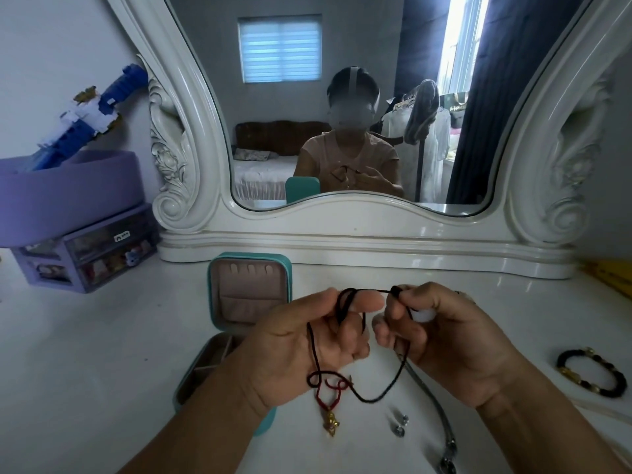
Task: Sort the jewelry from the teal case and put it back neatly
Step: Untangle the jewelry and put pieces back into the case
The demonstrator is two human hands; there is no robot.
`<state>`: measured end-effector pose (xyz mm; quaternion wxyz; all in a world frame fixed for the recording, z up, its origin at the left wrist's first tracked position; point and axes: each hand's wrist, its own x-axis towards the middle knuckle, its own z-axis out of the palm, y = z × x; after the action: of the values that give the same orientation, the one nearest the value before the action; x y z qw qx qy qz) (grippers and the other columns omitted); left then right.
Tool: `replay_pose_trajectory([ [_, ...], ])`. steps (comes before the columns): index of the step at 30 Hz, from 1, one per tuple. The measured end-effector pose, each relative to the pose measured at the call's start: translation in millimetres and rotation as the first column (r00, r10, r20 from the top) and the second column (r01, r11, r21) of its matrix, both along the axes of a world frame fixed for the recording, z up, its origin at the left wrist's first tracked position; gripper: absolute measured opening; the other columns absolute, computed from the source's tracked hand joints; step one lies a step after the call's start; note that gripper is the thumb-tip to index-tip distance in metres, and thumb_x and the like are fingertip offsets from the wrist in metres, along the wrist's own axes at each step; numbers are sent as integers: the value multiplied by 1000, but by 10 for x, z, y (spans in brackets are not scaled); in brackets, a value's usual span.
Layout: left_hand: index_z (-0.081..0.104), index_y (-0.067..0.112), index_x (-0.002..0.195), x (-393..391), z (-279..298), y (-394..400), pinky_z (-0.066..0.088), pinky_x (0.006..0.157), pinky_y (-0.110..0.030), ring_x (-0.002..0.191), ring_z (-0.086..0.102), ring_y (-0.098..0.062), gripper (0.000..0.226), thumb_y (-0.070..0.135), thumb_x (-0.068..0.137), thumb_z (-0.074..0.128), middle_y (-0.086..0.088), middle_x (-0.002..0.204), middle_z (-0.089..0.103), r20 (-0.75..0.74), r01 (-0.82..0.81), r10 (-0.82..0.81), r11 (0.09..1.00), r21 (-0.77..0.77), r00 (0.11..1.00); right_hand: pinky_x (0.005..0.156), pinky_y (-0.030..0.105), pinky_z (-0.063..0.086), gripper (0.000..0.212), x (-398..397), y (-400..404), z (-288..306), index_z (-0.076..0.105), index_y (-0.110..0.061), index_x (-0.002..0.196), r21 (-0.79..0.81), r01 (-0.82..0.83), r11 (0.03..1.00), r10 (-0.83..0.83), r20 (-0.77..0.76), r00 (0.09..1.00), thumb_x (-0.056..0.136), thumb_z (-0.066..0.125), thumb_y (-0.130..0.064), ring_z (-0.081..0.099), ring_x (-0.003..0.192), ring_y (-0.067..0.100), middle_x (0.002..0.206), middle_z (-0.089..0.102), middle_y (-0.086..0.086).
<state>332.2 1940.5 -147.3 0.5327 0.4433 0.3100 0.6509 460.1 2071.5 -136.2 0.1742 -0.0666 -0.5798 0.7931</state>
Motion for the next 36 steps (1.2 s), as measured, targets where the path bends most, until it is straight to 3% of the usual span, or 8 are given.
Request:
replay_pose_trajectory([
  [3, 56, 15, 124, 39, 0, 3, 39, 89, -25, 88, 58, -5, 39, 33, 91, 50, 7, 100, 69, -24, 110, -109, 992, 56, 994, 68, 32, 50, 20, 1, 0, 9, 59, -6, 64, -24, -68, 997, 68, -18, 998, 62, 61, -26, 54, 61, 25, 52, 46, 6],
  [7, 66, 21, 99, 39, -6, 30, 40, 88, -24, 101, 56, -10, 21, 34, 84, 58, 2, 126, 61, -58, 140, -136, 988, 68, 989, 62, 31, 47, 14, 17, -56, 60, 60, -10, 52, 56, -68, 996, 69, -22, 997, 61, 61, -21, 52, 54, 20, 51, 44, 4],
  [15, 73, 25, 77, 88, -20, 59, 40, 66, -20, 63, 57, -5, 17, 32, 68, 60, 7, 62, 66, -456, -138, 74, 984, -109, 887, 55, 26, 48, 24, 11, 30, 32, 58, -13, 58, -205, 36, 978, -52, -74, 996, 48, 75, -25, 45, 48, 14, 47, 41, -2],
  [19, 65, 25, 115, 19, -67, 30, 31, 90, -40, 74, 61, -3, 38, 28, 78, 63, 7, 75, 70, -346, 25, -35, 999, -32, 937, 58, 27, 42, 9, 28, -1, 66, 59, -17, 52, 79, 60, 995, -61, 6, 998, 60, 55, -13, 45, 52, 15, 54, 49, 2],
  [23, 37, 18, 140, -2, -105, 30, 19, 101, -55, 87, 60, -6, 54, 24, 89, 53, 3, 102, 70, -190, 260, -245, 964, 57, 951, 62, 29, 46, 48, 22, -17, 26, 55, 11, 100, 133, -145, 980, 136, 77, 988, 58, 56, -11, 46, 74, 33, 80, 46, 23],
  [26, 21, 17, 145, 3, -92, 22, 33, 103, -51, 76, 55, -2, 64, 28, 90, 53, 1, 110, 67, -154, 326, -311, 942, 81, 938, 59, 27, 51, 57, 28, -42, 40, 51, 8, 116, 57, -281, 958, 279, 41, 959, 63, 53, -13, 51, 80, 37, 68, 54, 20],
  [29, 22, 16, 145, 3, -109, 25, 35, 101, -50, 76, 56, 0, 66, 34, 90, 53, 4, 102, 68, -170, 350, -337, 936, 47, 926, 75, 29, 55, 54, 64, -82, 58, 59, -5, 117, 74, -360, 930, 361, -5, 933, 64, 55, -17, 66, 87, 28, 85, 72, 10],
  [36, 33, 17, 141, -41, -144, 20, 39, 99, -41, 66, 46, -2, 62, 33, 87, 58, 10, 78, 61, -138, 306, -314, 949, -79, 939, 82, 27, 53, 52, 37, -134, 42, 65, -11, 108, 233, -196, 953, 209, -29, 978, 56, 64, -5, 66, 92, 22, 97, 68, 11],
])
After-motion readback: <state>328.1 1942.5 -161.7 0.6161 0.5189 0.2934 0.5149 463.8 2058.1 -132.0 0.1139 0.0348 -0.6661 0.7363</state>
